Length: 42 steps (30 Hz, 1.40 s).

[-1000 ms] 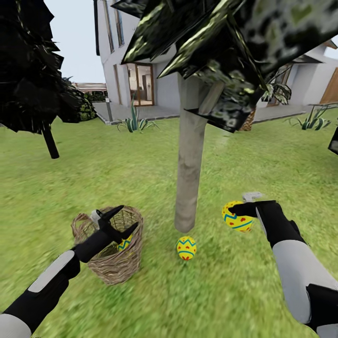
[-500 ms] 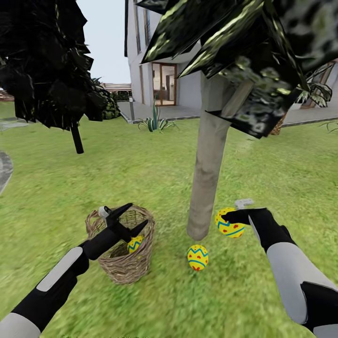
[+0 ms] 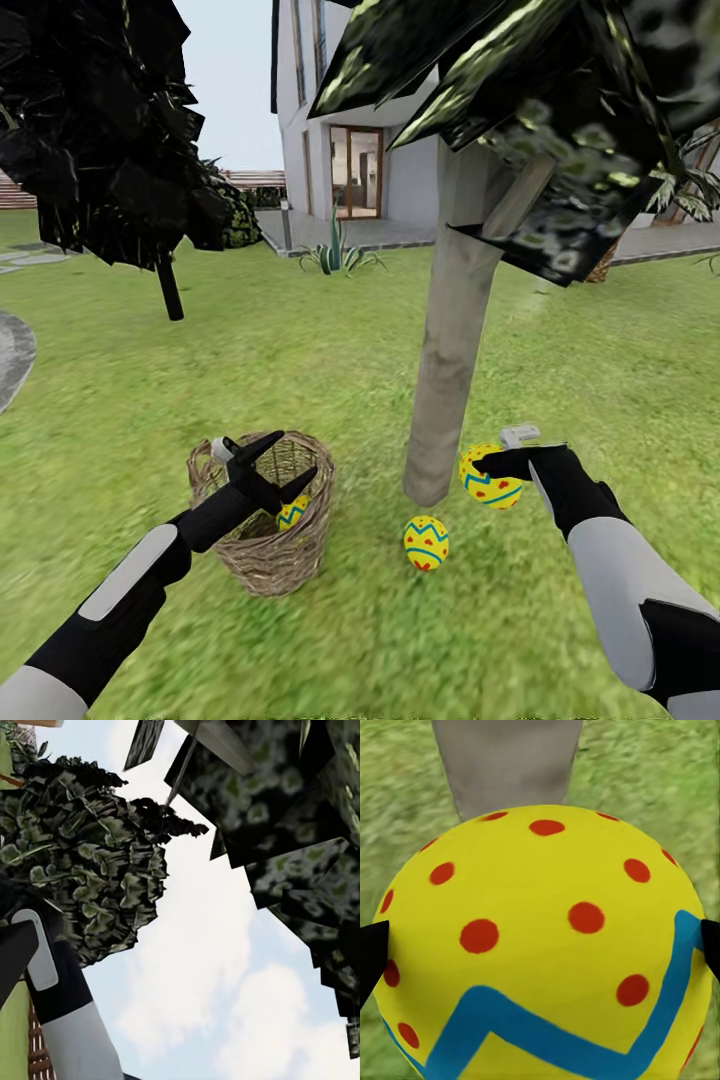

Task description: Take the three Easter eggs out of the wicker basket on the lawn in the garden, then place them on the lawn next to a single tree (choose any tree) so that all three eggs are next to the same tree and none are left in the basket.

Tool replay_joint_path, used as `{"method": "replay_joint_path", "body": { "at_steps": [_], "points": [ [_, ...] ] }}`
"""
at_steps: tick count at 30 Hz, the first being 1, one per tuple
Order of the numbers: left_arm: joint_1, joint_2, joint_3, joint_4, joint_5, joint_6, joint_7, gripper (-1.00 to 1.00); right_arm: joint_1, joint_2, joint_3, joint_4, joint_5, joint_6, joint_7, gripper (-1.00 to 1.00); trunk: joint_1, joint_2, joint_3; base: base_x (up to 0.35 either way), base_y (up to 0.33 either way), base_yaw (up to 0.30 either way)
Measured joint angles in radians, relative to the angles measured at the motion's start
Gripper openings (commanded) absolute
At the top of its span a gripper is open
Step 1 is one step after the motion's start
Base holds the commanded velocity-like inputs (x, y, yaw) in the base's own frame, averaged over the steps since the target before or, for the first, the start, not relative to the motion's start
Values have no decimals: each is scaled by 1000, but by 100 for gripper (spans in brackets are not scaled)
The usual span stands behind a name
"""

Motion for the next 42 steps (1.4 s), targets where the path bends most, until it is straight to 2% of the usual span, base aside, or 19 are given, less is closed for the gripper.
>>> {"method": "replay_joint_path", "body": {
  "at_steps": [2,3,5,6,7,8,10,12,17,24,42],
  "points": [
    [0,0,-2,-5,0,0,0,100,-1,1,0,43,-2,-1,-70,-100,1,0,-8,0,0,0],
    [0,-11,-2,-17,0,0,0,100,-2,8,1,78,-3,-9,-117,-100,1,-1,-12,0,0,0],
    [0,-41,-4,-31,-3,1,0,100,-4,26,3,132,0,-68,-168,-100,2,-1,-19,0,0,0],
    [0,-51,-5,-33,-15,1,0,100,-4,32,4,154,1,-95,-206,-100,3,-1,-23,0,0,0],
    [0,-67,-18,-42,-60,1,0,100,-4,38,3,190,1,-135,-302,-100,3,-2,-27,0,0,0],
    [0,-79,-31,-52,-85,1,0,100,-5,40,1,209,3,-164,-346,-100,4,-2,-31,0,0,0],
    [0,-114,-58,-69,-112,1,-1,100,-5,43,-1,253,2,-228,-389,-100,5,-2,-39,0,0,0],
    [0,-126,-67,-71,-116,1,-1,100,-5,50,-1,273,2,-242,-396,-100,5,-3,-46,0,0,0],
    [0,-128,-79,-72,-115,1,-1,100,-5,61,-1,310,-1,-309,-405,-100,8,-4,-66,0,0,0],
    [0,-127,-83,-71,-116,1,-1,100,-5,76,-1,313,2,-313,-406,-100,11,-6,-93,0,0,0],
    [0,-127,-84,-73,-116,1,-1,100,-6,71,-5,306,-2,-317,-403,-100,19,-10,-163,0,0,0]
  ]
}}
